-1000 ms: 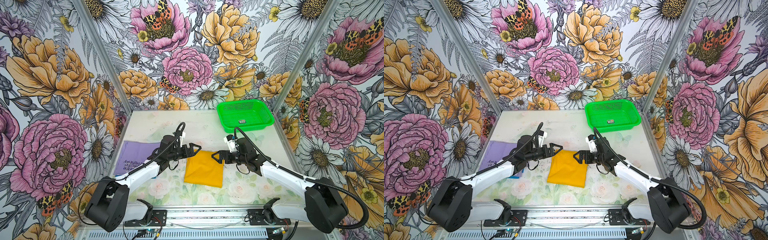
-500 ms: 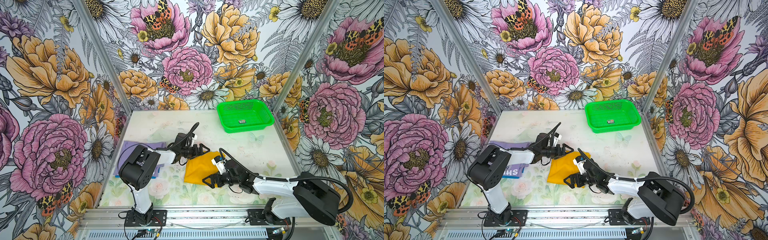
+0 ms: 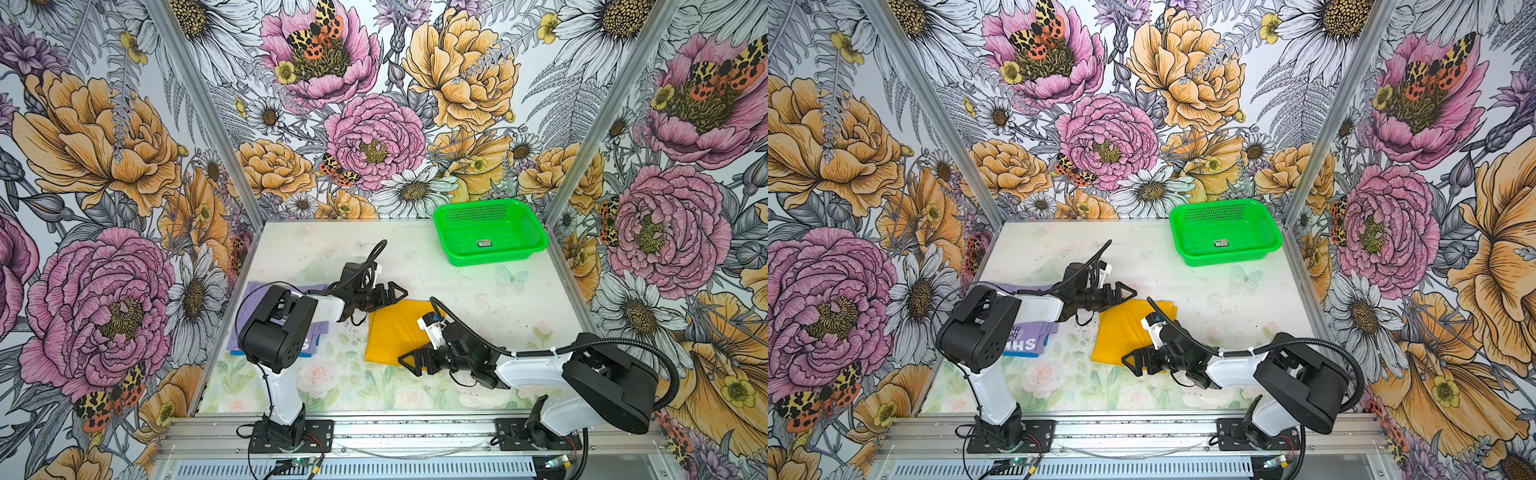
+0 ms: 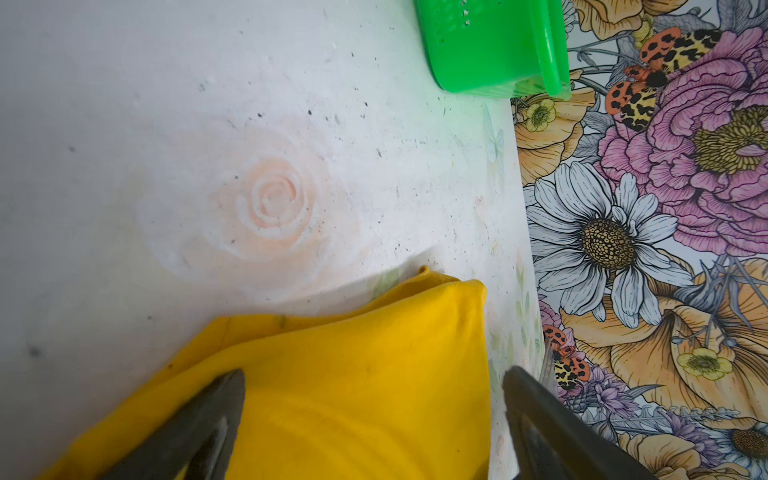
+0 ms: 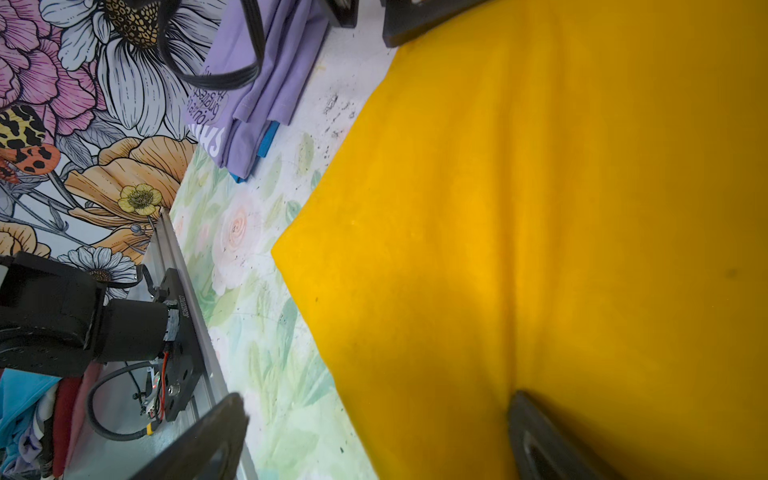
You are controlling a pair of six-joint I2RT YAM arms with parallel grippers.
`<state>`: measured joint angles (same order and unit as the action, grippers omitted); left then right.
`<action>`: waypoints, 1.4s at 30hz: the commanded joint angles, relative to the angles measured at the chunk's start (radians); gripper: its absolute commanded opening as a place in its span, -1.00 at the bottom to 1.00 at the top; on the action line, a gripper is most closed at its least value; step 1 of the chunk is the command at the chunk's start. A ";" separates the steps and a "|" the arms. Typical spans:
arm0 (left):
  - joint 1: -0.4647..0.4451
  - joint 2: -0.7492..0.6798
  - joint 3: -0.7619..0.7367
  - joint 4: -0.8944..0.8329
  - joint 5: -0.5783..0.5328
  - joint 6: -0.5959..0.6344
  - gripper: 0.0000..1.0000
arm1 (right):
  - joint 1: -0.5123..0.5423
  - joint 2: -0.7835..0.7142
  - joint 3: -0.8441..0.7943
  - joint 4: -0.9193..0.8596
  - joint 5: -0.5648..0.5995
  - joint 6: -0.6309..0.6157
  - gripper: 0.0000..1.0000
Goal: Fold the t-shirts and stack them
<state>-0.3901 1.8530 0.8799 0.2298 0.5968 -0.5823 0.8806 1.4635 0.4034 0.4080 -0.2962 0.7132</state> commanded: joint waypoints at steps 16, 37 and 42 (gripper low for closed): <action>0.050 -0.446 -0.048 -0.366 -0.272 0.193 0.97 | 0.005 -0.150 0.102 -0.488 0.109 -0.114 0.99; -0.196 -0.587 -0.257 -0.367 -0.378 0.134 0.97 | -0.055 -0.191 0.392 -0.803 0.432 -0.280 0.99; -0.196 -0.552 -0.273 -0.374 -0.397 0.124 0.97 | -0.082 -0.181 0.447 -0.802 0.486 -0.300 0.99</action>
<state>-0.5816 1.2835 0.6155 -0.1787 0.2317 -0.4435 0.8051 1.2701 0.8127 -0.3626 0.1169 0.4427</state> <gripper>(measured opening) 0.987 0.995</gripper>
